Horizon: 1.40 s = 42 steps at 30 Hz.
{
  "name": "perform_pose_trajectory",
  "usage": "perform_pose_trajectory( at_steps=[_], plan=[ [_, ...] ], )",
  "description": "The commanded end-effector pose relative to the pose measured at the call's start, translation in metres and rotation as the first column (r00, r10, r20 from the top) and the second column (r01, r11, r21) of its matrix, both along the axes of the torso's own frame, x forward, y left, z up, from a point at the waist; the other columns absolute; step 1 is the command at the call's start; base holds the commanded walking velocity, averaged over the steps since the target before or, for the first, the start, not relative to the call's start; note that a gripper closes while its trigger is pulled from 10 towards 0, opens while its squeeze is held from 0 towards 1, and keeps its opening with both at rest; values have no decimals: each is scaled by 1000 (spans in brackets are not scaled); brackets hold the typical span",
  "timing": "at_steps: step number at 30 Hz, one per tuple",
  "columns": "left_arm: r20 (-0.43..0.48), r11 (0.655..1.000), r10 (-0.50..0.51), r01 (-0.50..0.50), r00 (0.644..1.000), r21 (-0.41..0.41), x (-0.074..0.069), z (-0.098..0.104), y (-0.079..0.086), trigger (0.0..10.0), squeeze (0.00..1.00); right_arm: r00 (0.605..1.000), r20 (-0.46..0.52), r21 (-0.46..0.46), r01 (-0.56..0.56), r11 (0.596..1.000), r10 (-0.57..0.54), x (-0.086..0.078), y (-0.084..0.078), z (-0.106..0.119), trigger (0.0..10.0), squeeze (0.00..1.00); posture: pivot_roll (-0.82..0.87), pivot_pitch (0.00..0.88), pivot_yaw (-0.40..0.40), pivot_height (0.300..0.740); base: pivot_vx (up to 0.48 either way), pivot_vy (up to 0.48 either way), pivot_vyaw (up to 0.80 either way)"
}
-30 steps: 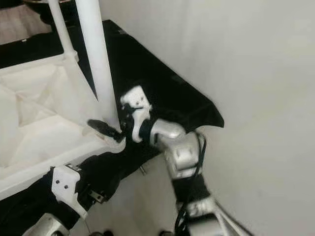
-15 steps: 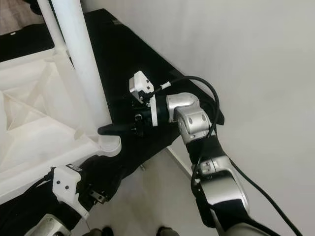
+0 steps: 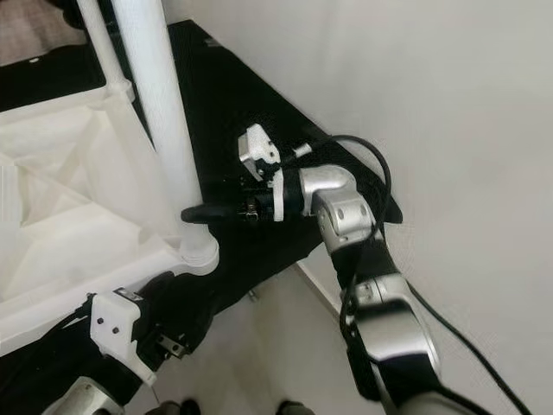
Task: Building children table
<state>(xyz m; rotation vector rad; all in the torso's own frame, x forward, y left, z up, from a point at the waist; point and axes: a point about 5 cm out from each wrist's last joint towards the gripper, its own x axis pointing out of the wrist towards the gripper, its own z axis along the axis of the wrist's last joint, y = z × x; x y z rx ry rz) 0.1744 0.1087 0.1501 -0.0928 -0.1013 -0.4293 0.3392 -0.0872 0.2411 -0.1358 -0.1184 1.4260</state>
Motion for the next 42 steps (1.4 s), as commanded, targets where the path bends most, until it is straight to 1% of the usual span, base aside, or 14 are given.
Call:
perform_pose_trajectory(
  at_steps=[1,2,5,12,13,14,15,18,19,28,29,30,31,42],
  plan=[
    [-20,1000,-3,3,1000,-3,-2,-3,1,10000,0,952,-56,-17,301,954,-301,3,1,-19,0,0,-29,214,-30,740,0,0,0],
    [-19,1000,-1,1,1000,-2,-1,-3,2,10000,0,843,-90,-65,526,848,-530,-6,9,-42,0,0,-37,214,-23,740,0,0,0],
    [-17,1000,-1,1,1000,4,1,-3,3,10000,0,709,-84,-104,692,714,-700,-25,25,-62,0,0,-26,206,-15,740,0,0,0],
    [-14,1000,1,-1,1000,10,6,-6,5,10000,0,755,-86,-70,646,760,-650,-22,47,-61,0,0,-24,174,-24,740,0,0,0],
    [-11,1000,6,-6,1000,10,7,-6,5,10000,0,763,-91,-55,638,768,-640,-19,47,-57,3373,0,-24,171,-26,740,0,0,0],
    [-11,1000,6,-6,1000,10,7,-6,5,10000,0,763,-91,-55,638,768,-640,-19,47,-57,3373,0,-24,171,-26,740,0,0,0],
    [-8,1000,11,-11,1000,9,8,-6,6,10000,0,777,-82,-43,623,781,-624,-16,47,-54,9961,0,-24,170,-25,740,0,0,0],
    [-6,1000,17,-16,1000,8,9,-5,6,10000,0,788,-74,-33,611,791,-611,-13,46,-51,10000,0,-25,169,-25,740,0,0,0],
    [-4,1000,21,-21,1000,6,9,-5,6,10000,0,869,-73,26,492,870,-489,-5,44,-35,10000,1000,-25,166,-27,740,0,0,0],
    [-6,1000,13,-13,1000,1,8,-4,3,10000,0,982,-11,29,191,981,-190,-2,35,-11,10000,1000,-11,178,-24,740,0,0,0],
    [-7,1000,11,-11,1000,0,7,-4,3,10000,0,994,-6,0,107,994,-107,-1,33,-9,10000,365,-7,183,-22,740,0,0,0],
    [-7,1000,11,-11,1000,0,7,-4,3,10000,0,994,-6,0,107,994,-107,-1,33,-9,10000,365,-7,183,-22,740,0,0,0],
    [-8,1000,10,-10,1000,0,6,-4,2,10000,0,999,-3,-25,46,999,-46,-1,32,-8,10000,0,-6,184,-22,740,0,0,0],
    [-18,1000,0,0,1000,-2,0,-4,1,10000,0,984,-32,-56,-177,983,176,11,30,14,10000,0,14,199,-18,740,0,0,0]
  ],
)
